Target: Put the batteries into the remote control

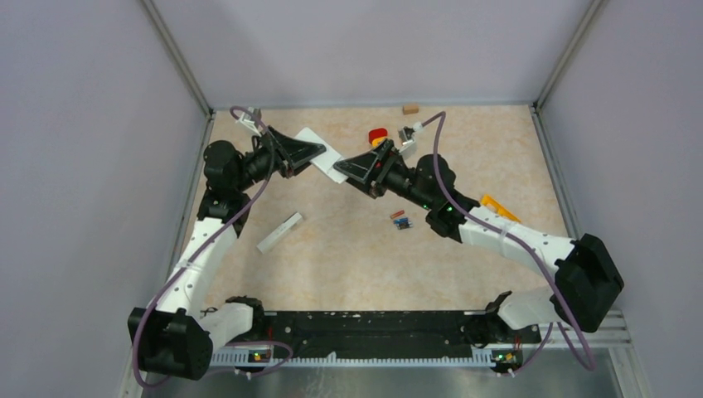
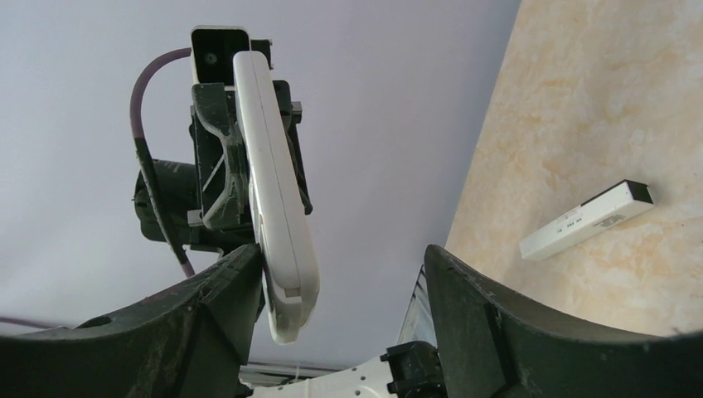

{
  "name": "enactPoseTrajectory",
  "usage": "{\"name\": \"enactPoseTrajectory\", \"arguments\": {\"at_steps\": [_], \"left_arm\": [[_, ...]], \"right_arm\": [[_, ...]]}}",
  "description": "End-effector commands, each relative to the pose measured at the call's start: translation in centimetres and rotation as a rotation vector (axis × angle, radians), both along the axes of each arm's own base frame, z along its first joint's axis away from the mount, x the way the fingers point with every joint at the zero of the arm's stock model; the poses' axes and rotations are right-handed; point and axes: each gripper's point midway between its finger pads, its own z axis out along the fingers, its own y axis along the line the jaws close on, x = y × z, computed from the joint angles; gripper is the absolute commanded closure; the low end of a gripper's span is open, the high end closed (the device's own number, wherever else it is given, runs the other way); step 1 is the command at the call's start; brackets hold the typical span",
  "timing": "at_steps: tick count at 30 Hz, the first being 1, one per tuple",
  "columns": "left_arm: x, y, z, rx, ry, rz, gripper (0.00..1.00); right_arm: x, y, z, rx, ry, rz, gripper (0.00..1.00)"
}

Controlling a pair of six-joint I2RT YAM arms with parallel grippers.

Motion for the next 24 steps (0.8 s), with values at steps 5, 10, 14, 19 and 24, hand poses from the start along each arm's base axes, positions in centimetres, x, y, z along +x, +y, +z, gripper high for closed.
{"name": "enactPoseTrajectory", "arguments": {"at_steps": [5, 10, 14, 19, 24], "left_arm": [[0.8, 0.6, 2.4, 0.027, -0.156, 0.062, 1.0], [1.7, 0.9, 0.7, 0.052, -0.166, 0.08, 1.0], [1.9, 0.9, 0.2, 0.062, -0.189, 0.076, 1.0], [1.3, 0.7, 0.0, 0.073, -0.229, 0.041, 1.0], [1.1, 0.9, -0.6, 0.076, -0.222, 0.028, 1.0]], "right_arm": [[-1.1, -0.6, 0.5, 0.051, 0.016, 0.033, 0.4], [-1.5, -0.6, 0.4, 0.09, -0.026, 0.05, 0.47], [-1.4, 0.0, 0.2, 0.091, -0.029, 0.071, 0.59], [-1.1, 0.2, 0.3, 0.11, -0.049, 0.072, 0.66], [-1.1, 0.6, 0.8, 0.141, -0.061, 0.094, 0.62]]}}
